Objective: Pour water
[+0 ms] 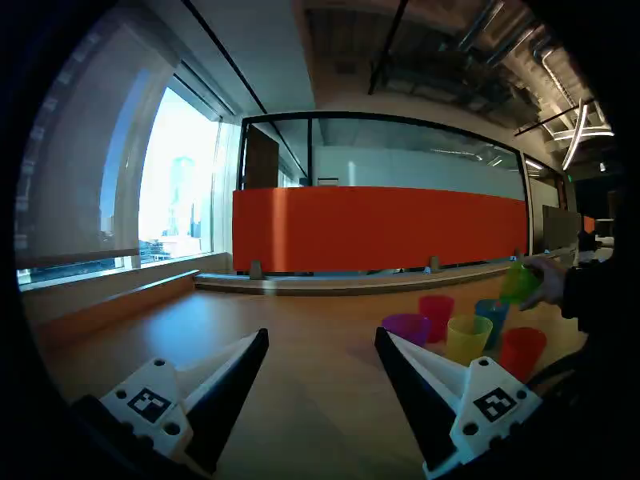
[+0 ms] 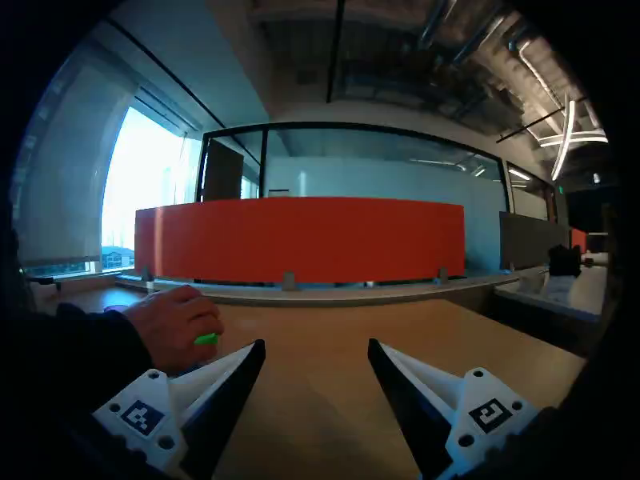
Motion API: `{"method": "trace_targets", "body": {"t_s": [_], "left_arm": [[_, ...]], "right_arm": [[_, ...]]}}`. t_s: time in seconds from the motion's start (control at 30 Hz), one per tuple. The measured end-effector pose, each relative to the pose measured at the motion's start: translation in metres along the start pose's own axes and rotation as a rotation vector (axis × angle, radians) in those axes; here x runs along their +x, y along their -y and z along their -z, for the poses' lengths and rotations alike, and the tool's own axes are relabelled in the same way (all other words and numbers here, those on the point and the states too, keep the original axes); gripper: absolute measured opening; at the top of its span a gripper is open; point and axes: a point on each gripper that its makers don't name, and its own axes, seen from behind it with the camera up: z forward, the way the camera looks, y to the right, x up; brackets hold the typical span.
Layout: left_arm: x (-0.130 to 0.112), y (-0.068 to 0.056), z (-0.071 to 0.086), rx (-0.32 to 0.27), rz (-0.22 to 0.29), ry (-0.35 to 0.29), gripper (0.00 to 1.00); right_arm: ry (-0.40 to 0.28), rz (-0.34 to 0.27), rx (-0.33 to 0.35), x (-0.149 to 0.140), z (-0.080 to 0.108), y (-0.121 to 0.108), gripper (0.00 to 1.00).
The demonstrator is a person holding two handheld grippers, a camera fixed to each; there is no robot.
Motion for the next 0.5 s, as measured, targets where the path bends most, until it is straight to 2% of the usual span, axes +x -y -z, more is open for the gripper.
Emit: {"method": "trace_targets", "body": {"t_s": [0.5], "left_arm": [[-0.0006,0.0004,0.0,0.0,0.0,0.0,0.99]], "right_arm": [[0.0,0.0,0.0,0.0003,0.0028,-0.0008,1.0]]}}
